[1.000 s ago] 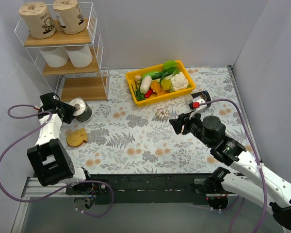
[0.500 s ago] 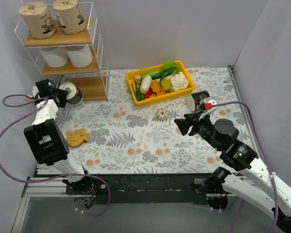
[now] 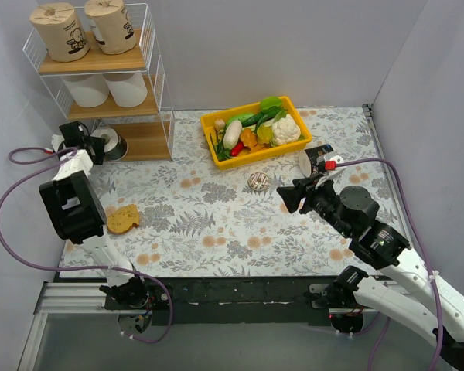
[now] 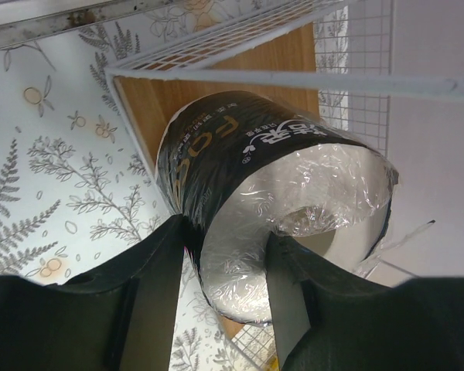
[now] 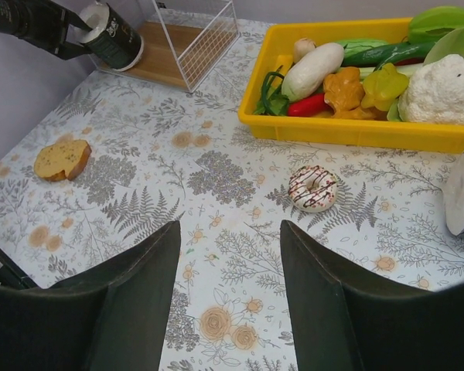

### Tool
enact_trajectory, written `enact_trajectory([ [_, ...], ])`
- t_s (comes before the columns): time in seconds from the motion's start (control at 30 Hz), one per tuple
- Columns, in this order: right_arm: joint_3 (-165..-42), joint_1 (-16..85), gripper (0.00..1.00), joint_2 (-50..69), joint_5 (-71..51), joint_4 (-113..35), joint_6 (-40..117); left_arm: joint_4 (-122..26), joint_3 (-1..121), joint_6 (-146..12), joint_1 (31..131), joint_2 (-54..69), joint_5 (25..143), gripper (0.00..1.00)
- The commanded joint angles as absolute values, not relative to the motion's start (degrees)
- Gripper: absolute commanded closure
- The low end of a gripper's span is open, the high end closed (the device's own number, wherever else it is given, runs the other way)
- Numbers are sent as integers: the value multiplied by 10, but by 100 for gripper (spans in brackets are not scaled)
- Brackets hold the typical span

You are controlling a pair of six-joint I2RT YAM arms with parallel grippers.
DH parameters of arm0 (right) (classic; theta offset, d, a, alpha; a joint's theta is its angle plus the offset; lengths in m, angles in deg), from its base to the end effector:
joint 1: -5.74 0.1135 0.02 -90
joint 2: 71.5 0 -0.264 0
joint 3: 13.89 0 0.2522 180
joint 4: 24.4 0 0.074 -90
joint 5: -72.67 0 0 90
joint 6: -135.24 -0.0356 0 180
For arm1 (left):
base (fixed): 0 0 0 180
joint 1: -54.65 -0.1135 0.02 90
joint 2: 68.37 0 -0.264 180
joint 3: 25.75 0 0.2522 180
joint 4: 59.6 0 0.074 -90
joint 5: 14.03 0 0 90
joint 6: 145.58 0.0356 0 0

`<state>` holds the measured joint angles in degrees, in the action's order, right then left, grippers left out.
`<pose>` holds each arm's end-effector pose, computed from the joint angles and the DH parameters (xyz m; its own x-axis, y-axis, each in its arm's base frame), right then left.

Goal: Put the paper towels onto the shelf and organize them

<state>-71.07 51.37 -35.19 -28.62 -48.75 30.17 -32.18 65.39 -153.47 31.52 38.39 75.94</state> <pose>0.1110 0.1035 0.3531 -0.1877 0.1727 -0.9669 -0.5339 0.8083 0.2480 0.3854 0.1647 0.2236 0.4756 -0.8740 0.1000 -0.5677 -0.3918 -0.7240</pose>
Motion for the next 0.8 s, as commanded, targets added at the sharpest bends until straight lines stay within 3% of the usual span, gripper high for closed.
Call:
enact_trajectory([
  [0.0,-741,514,38,-357,-304,-472,300,-384,686,-1556,313,376,754,73],
  [0.27,-737,514,38,-359,-321,-465,302,-425,691,-1584,314,404,776,67],
  [0.5,-739,514,38,-365,-321,-466,303,-442,693,-1586,316,417,771,55],
  [0.6,-740,514,38,-377,-321,-468,302,-445,695,-1586,317,418,778,48],
  [0.77,-750,514,38,-384,-319,-482,295,-455,697,-1573,319,402,808,23],
])
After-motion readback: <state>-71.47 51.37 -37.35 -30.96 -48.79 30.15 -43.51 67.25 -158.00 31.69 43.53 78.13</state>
